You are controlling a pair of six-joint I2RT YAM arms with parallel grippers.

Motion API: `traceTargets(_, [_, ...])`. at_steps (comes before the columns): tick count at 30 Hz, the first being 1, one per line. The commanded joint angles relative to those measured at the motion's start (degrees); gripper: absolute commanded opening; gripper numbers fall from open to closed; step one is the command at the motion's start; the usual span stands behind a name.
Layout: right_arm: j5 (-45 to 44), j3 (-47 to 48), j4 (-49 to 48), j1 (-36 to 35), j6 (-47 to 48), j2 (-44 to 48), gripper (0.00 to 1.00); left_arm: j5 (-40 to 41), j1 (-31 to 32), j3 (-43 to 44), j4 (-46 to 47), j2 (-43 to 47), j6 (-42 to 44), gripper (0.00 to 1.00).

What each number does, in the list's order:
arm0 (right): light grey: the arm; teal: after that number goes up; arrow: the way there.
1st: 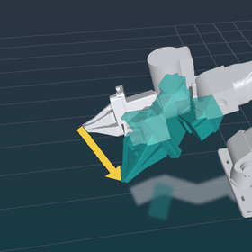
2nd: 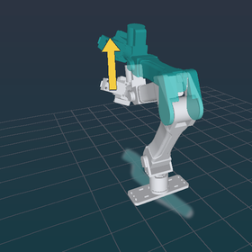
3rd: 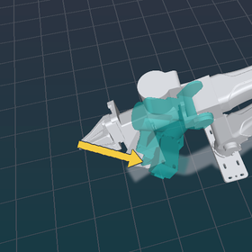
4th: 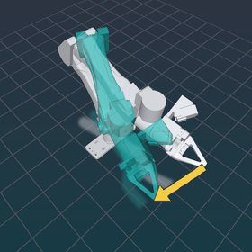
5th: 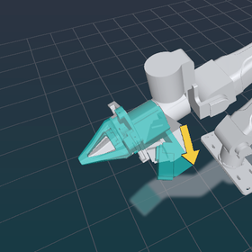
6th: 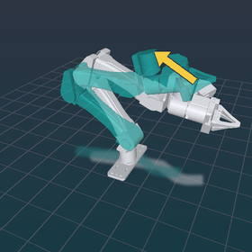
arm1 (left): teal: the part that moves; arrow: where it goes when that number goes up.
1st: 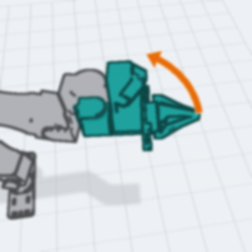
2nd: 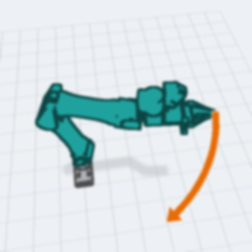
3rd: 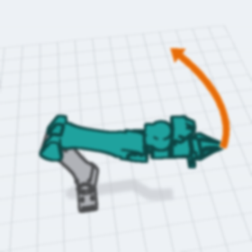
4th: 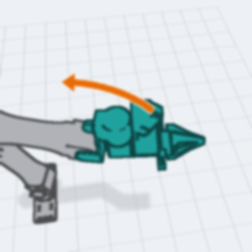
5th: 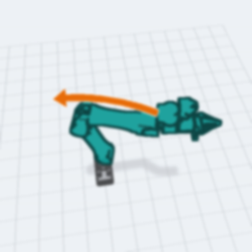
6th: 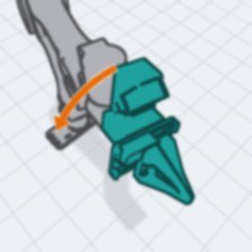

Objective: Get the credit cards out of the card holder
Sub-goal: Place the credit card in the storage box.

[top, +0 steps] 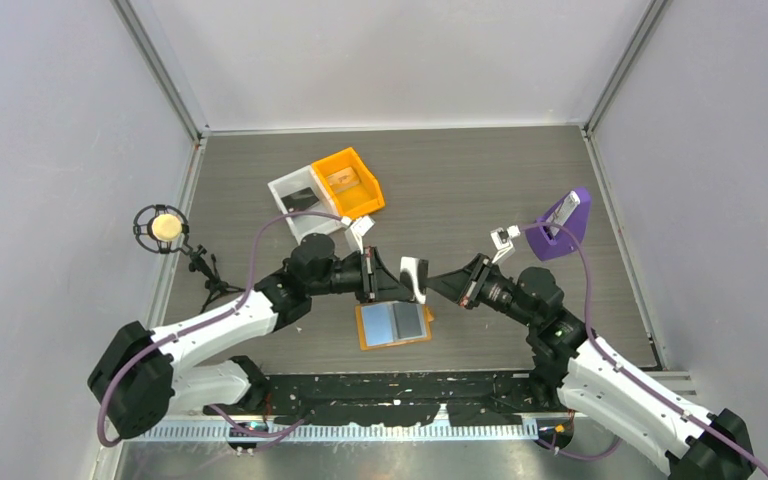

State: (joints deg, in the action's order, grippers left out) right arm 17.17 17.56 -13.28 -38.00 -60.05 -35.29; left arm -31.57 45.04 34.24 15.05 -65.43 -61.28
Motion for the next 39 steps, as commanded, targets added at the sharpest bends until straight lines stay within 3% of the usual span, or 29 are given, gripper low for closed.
traceTargets(1, [4.07,0.95,-3.49,0.23,5.07,-0.87,0.09,-1.02,0.42,-0.63,5.88,1.62,-0.42,0.00])
traceTargets(5, [8.69,5.84,5.29,0.97,16.52,-2.75,0.22,-1.63,0.33,0.10,-2.58,4.57,4.97,0.00])
traceTargets(10, [12.71,12.42,14.43,2.34,24.37,-3.39,0.46,-5.34,0.32,1.56,-13.30,8.35,13.01,0.00])
traceTargets(12, [15.05,14.97,17.89,3.19,27.46,-4.44,0.51,-6.72,0.36,1.47,-16.03,9.43,14.59,0.00])
traceTargets(18, [24.62,20.11,21.26,3.80,32.94,-9.71,0.60,-8.92,0.36,-1.65,-15.47,12.21,15.05,0.00])
traceTargets(25, [32.03,21.57,15.36,3.84,31.96,-18.31,0.66,-15.61,0.32,-1.89,-12.48,9.17,15.95,0.00])
traceTargets(30, [34.93,21.12,10.60,3.73,30.55,-22.37,0.62,-18.24,0.32,-1.96,-9.84,6.68,15.16,0.00])
traceTargets(34, [36.74,19.47,7.24,3.48,28.15,-25.44,0.49,-18.29,0.36,-1.79,-9.17,5.69,15.38,0.00])
traceTargets(38, [36.75,18.85,6.19,3.46,27.66,-25.21,0.27,-18.61,0.32,-1.57,-8.26,4.67,14.87,0.00])
traceTargets(39, [36.55,18.84,5.91,3.46,27.04,-24.97,0.16,-18.38,0.32,-1.26,-8.58,4.53,14.90,0.04])
